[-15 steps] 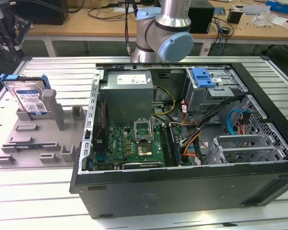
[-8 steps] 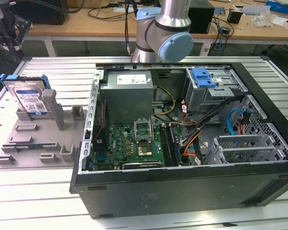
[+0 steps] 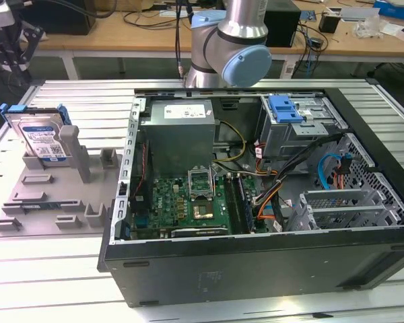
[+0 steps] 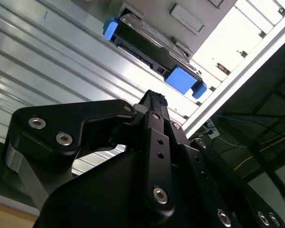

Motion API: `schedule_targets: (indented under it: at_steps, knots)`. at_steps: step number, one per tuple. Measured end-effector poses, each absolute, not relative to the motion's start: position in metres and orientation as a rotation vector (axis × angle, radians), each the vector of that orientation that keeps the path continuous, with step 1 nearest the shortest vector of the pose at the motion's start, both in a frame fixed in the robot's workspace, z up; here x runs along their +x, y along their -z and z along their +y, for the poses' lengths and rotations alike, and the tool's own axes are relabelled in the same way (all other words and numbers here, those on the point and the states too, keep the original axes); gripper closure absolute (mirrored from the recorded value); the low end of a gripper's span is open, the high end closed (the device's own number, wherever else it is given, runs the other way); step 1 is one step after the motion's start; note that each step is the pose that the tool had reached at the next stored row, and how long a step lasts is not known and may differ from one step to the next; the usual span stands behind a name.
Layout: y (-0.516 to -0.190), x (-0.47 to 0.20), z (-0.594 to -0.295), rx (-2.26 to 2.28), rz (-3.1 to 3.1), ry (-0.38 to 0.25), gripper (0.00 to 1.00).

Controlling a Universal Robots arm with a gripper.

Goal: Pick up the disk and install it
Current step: 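Pick up the disk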

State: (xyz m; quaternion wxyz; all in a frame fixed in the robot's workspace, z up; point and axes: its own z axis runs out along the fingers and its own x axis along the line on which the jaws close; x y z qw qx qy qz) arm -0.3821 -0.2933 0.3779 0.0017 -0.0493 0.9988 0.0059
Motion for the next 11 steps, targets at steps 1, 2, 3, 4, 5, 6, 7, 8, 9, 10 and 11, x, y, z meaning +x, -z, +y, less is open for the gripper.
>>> schedule_targets:
  at_steps: [1,2,3,4,5,6,7,8,9,10,11]
  knots:
    - [-0.3779,-0.3821,-0.2933,-0.190,3.134,-0.019,0.89]
    - [-0.3778,-0.3821,-0.2933,-0.234,3.134,-0.019,0.89]
    - [-0.3778,-0.3821,-0.2933,-0.285,3.132,-0.019,0.89]
    - [-0.3778,-0.3821,-0.2933,-0.328,3.130,-0.020,0.89]
    - [-0.3777,-0.3821,-0.2933,-0.357,3.129,-0.020,0.89]
    - [-0.3777,-0.3821,-0.2933,-0.397,3.126,-0.020,0.89]
    - [-0.3776,-0.3821,-0.2933,-0.425,3.124,-0.020,0.83]
    - [-0.3775,-0.3821,-0.2933,-0.467,3.120,-0.020,0.76]
    - [-0.3773,-0.3821,-0.2933,-0.507,3.116,-0.021,0.70]
    - [-0.3772,-0.3821,-0.2933,-0.552,3.112,-0.021,0.70]
    - [-0.3770,-0.3821,-0.2933,-0.581,3.108,-0.021,0.70]
